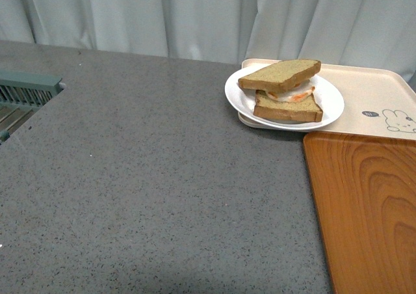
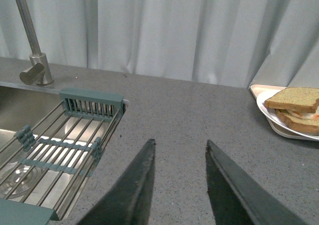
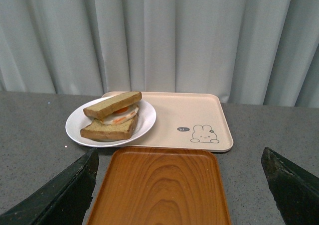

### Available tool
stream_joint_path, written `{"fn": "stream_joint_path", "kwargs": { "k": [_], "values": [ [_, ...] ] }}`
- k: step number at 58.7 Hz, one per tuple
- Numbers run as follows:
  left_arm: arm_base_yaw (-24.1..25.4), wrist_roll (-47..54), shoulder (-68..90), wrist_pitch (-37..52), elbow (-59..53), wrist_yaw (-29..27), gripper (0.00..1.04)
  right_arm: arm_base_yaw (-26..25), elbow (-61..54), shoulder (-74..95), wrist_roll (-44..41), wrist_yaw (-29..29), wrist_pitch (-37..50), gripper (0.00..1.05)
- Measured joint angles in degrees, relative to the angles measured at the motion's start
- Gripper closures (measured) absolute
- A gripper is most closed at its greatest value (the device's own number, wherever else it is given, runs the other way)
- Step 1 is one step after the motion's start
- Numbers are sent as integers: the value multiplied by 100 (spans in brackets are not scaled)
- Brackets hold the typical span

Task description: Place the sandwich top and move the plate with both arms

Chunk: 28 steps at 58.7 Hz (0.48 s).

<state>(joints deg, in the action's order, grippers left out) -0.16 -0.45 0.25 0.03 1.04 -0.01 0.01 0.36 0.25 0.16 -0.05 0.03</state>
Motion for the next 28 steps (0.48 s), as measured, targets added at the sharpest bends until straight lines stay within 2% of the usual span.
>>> {"fn": "stream_joint_path", "kwargs": {
  "k": [3, 9, 20, 28],
  "values": [
    [0, 0, 0, 0, 2, -4, 64, 0, 0, 0, 0, -2, 0, 9],
    [0, 0, -2, 0, 2, -2, 39, 0, 0, 0, 0, 0, 0, 9],
    [0, 0, -2, 0, 2, -2, 7, 0, 0, 0, 0, -2, 0, 9],
    [0, 4, -2, 0, 2, -2, 7, 0, 0, 0, 0, 0, 0, 9]
  ]
}}
